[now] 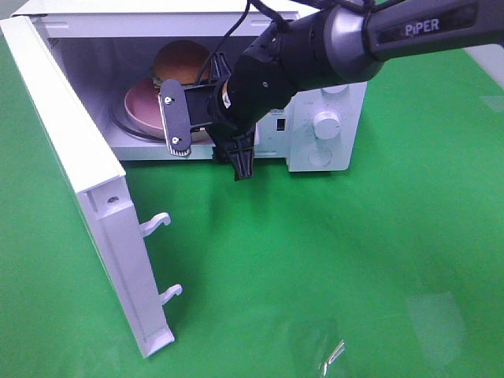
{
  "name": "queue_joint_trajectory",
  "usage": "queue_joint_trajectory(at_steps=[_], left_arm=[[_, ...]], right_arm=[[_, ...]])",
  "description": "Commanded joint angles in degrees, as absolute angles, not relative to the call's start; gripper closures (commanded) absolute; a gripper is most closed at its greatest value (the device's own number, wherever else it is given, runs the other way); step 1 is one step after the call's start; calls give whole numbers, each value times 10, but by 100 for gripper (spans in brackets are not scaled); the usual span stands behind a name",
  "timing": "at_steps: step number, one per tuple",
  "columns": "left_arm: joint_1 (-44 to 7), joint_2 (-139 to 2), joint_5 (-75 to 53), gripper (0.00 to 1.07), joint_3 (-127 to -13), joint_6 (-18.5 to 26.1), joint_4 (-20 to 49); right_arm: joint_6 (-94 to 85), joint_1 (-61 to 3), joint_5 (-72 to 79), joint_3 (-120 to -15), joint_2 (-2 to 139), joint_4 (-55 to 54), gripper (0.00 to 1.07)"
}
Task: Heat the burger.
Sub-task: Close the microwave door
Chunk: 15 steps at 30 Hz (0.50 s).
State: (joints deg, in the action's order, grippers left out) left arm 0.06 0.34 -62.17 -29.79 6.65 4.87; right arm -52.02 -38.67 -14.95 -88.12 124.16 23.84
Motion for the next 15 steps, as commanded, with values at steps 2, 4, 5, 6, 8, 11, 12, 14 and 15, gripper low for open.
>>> queue_joint_trajectory(at_steps=[2, 4, 5, 6, 8, 11, 12, 14, 15], left_arm=[[0, 13, -614, 9, -296, 64, 48], [0, 13, -614, 9, -296, 64, 48], [0, 13, -614, 9, -296, 64, 48], [0, 13, -614, 9, -296, 64, 48], [0, 13, -614, 9, -296, 64, 48], [0, 13, -614, 9, -296, 64, 48], [0, 13, -614, 9, -296, 64, 48], [0, 13, -614, 9, -296, 64, 48], [0, 13, -614, 9, -296, 64, 48]], right_arm=[[-513, -388, -130, -833, 1206, 239, 37], [-513, -388, -125, -814, 1192, 238, 37], [-513, -388, -125, -814, 1192, 238, 37], [-513, -388, -124, -793, 1175, 236, 37], [-512, -388, -123, -778, 1161, 236, 37], [-500, -388, -126, -757, 1141, 234, 37], [-479, -388, -129, -743, 1124, 234, 37], [-455, -388, -130, -725, 1103, 234, 37], [-435, -388, -132, -710, 1082, 234, 37]])
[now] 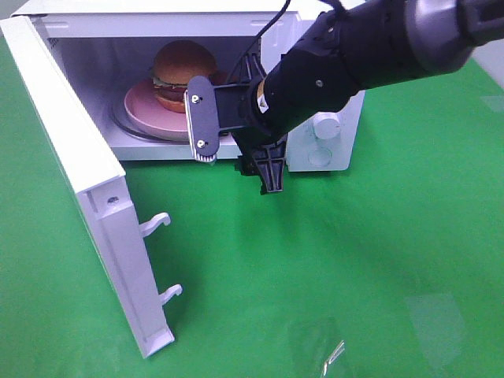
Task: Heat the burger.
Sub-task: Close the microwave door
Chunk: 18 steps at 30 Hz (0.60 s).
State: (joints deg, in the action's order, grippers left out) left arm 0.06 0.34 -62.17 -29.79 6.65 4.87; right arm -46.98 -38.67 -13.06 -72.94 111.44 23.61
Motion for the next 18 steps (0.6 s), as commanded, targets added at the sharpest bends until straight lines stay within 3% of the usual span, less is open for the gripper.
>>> queue_joint_trajectory(at_steps=[1, 18], left_arm=[[0, 13, -614, 9, -296, 64, 48], [0, 13, -614, 9, -296, 64, 48]], right_arm=[[-435, -388, -132, -710, 1082, 234, 37], [-207, -388, -244, -575, 880, 233, 37]])
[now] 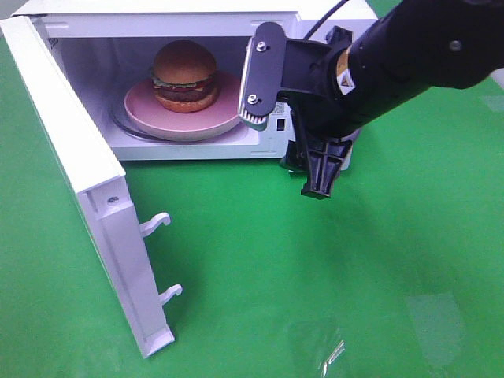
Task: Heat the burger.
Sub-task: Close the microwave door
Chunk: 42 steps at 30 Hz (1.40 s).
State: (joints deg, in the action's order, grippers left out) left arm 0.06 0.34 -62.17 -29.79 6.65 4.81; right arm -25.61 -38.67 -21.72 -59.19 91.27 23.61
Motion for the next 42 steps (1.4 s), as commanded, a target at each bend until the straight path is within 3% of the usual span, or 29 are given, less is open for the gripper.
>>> queue_joint_trajectory(at_steps=[1, 9, 14, 24, 42], left_arm=[[0, 13, -614, 9, -296, 64, 48], [0, 13, -614, 9, -296, 64, 48], [0, 13, -614, 9, -296, 64, 48], [0, 13, -614, 9, -296, 64, 48], [0, 13, -614, 9, -296, 64, 48]], right_arm=[[-176, -388, -258, -560, 859, 232, 37], [-51, -388, -288, -508, 776, 230, 35], [-14, -388, -351, -472, 708, 187, 26], [16, -388, -527, -465, 642, 144, 29], [62, -371, -593, -420, 446, 140, 31]])
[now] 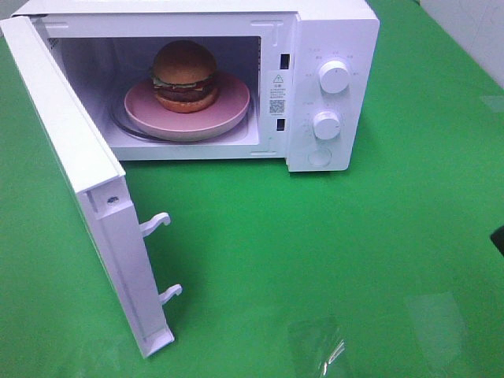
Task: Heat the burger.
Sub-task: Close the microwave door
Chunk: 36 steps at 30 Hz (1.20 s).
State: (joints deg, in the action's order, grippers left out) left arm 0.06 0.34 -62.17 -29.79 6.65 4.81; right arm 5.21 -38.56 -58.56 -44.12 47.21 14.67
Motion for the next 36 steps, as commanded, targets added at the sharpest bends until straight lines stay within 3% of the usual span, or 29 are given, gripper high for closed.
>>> queue_joint_trajectory(at_steps=[1, 7, 20, 36], left_arm=[[0, 13, -614, 9, -296, 64, 48], [0, 13, -614, 9, -296, 64, 48], [0, 13, -614, 9, -296, 64, 48], [0, 13, -614, 9, -296, 64, 48]], right_arm=[[62, -371, -593, -420, 446, 140, 31], [62, -250, -588, -362, 351, 128, 31], [41, -108, -547, -285, 158, 88, 31], [21, -65, -550, -281, 4, 74, 32]])
